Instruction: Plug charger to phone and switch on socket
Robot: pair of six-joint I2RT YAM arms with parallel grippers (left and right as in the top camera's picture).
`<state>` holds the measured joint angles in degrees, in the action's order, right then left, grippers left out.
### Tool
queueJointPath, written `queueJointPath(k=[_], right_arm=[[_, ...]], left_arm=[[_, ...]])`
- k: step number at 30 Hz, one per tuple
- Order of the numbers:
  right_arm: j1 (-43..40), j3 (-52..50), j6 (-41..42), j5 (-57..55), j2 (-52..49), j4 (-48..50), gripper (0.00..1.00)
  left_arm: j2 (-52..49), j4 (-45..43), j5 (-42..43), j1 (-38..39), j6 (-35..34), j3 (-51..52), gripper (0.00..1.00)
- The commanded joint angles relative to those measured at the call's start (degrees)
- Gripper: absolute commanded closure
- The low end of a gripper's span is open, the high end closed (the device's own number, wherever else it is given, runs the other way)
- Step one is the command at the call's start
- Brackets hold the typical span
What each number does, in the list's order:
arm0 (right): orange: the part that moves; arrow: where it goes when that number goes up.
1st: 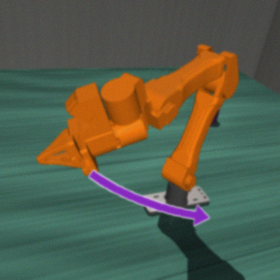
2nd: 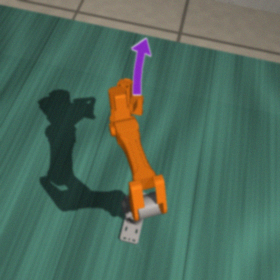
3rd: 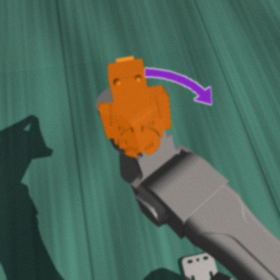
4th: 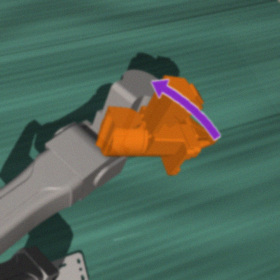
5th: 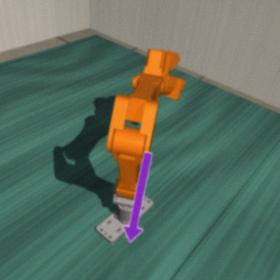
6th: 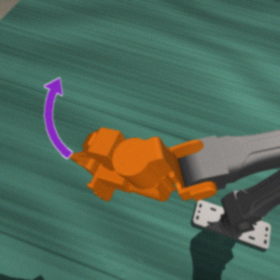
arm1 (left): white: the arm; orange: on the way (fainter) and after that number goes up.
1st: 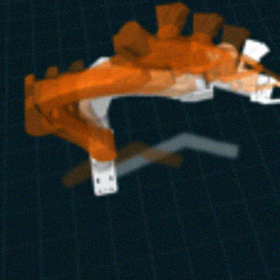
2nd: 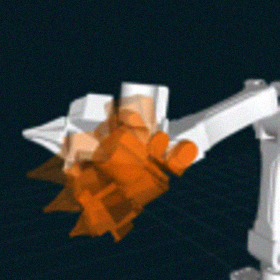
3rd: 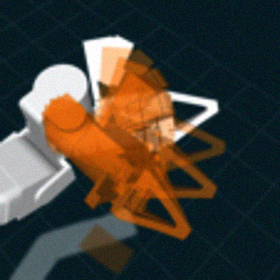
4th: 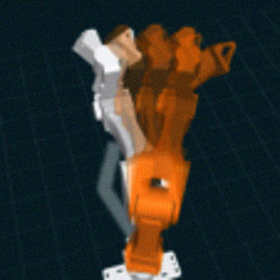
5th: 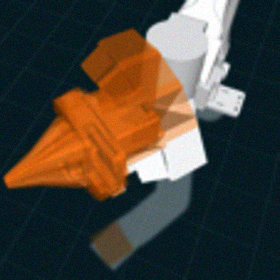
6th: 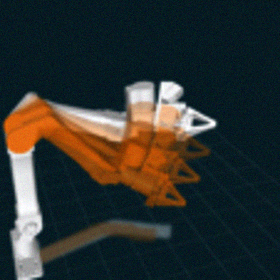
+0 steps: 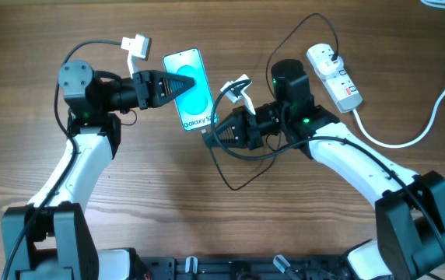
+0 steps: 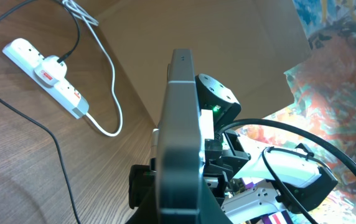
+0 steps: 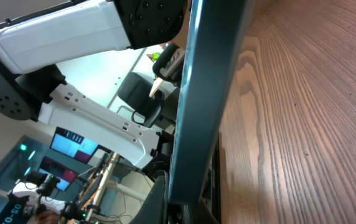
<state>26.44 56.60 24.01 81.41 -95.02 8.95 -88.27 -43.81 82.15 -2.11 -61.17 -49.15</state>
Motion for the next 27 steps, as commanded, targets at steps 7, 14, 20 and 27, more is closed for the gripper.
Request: queueJointPath(k=[7, 14, 20, 27], right_arm=[[-0.02, -0.04, 0.02, 0.94, 0.57, 1.16, 0.95], [-0.04, -0.04, 0.48, -0.76, 0.57, 1.77, 0.95], [-0.02, -0.04, 1.68, -2.12, 0.57, 1.70, 0.95], [-0.02, -0.04, 1.64, -2.12, 0.57, 1.88, 0.96]], left_arm=[[1.05, -0.11, -0.55, -0.35, 0.70, -0.57, 0.96], [1.05, -0.11, -0.50, -0.24, 0.70, -0.57, 0.96], [1.05, -0.13, -0.13, -0.24, 0.70, -0.57, 0.96], [1.05, -0.11, -0.09, -0.24, 0.70, -0.57, 0.96]])
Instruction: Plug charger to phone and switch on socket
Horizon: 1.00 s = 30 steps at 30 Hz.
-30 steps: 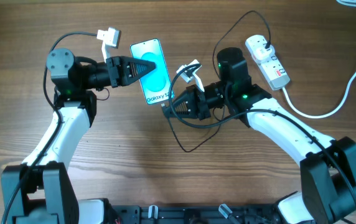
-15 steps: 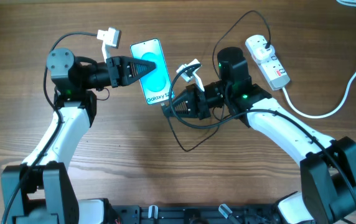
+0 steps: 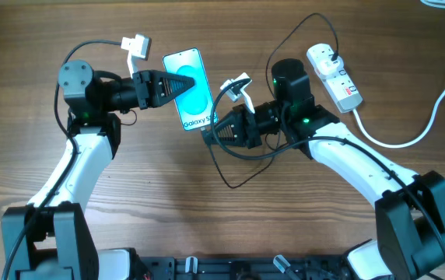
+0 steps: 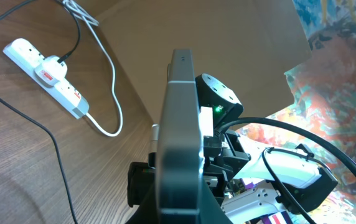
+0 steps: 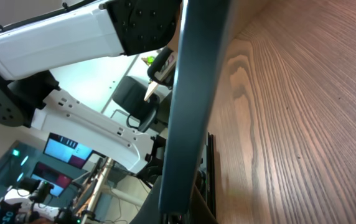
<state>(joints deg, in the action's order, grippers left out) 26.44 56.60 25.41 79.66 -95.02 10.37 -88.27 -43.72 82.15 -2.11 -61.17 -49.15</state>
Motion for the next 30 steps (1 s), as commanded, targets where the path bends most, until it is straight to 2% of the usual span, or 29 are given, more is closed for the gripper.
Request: queueJointPath(k=[1, 20, 30], right_arm=[[-0.04, -0.04, 0.24, -0.35, 0.57, 0.70, 0.96], [-0.04, -0.04, 0.28, -0.13, 0.57, 1.68, 0.95], [-0.04, -0.04, 3.52, -0.50, 0.57, 6.32, 0.95]], left_arm=[[1.05, -0.22, 0.17, -0.24, 0.70, -0.57, 0.96], [1.05, -0.20, 1.27, -0.24, 0.72, -0.57, 0.96], [1.05, -0.20, 2.10, -0.24, 0.72, -0.57, 0.96]])
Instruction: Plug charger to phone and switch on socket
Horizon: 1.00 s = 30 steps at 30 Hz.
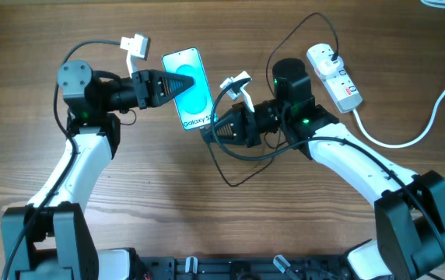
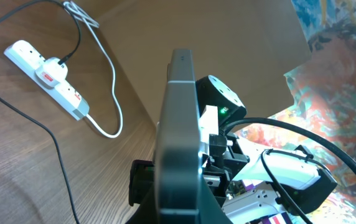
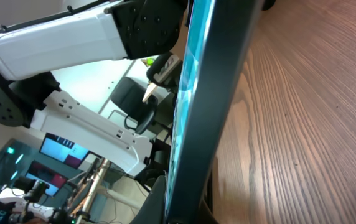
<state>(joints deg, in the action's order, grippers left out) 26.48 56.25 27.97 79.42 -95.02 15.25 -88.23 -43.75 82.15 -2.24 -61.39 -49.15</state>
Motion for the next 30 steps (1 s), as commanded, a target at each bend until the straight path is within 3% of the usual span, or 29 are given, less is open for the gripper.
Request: queueJointPath(k=[1, 30], right_arm=[[-0.09, 0.31, 0.96, -0.37, 0.57, 1.44, 0.95], [-0.09, 0.70, 4.04, -5.09, 0.57, 7.08, 0.95]], left_arm=[[1.01, -0.20, 2.21, -0.11, 0.96, -0.57, 0.96], [1.01, 1.11, 8.24, 5.53, 4.15, 1.57, 0.96]])
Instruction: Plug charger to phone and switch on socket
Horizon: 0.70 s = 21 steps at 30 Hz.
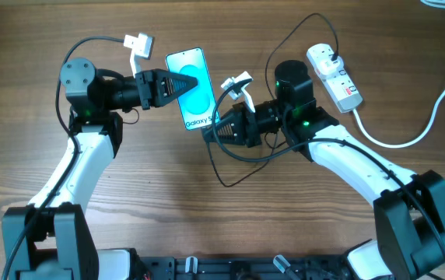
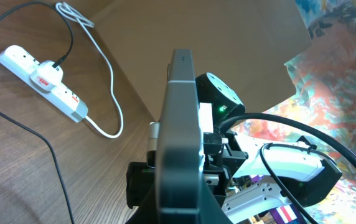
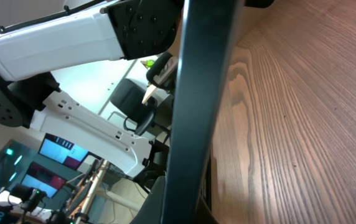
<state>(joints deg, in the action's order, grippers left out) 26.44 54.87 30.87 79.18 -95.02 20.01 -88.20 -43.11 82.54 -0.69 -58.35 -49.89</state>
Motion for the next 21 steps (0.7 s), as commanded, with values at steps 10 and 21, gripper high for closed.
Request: queueJointPath(k=[10, 21], right_arm=[[-0.04, 2.40, 2.32, -7.17, 0.57, 2.23, 0.95], [-0.07, 4.92, 2.21, -7.21, 0.57, -0.76, 0.95]], left_arm=[[0.98, 0.48, 7.85, 5.97, 1.09, 2.80, 0.96], [0.98, 0.50, 7.87, 6.43, 0.92, 4.35, 0.96]])
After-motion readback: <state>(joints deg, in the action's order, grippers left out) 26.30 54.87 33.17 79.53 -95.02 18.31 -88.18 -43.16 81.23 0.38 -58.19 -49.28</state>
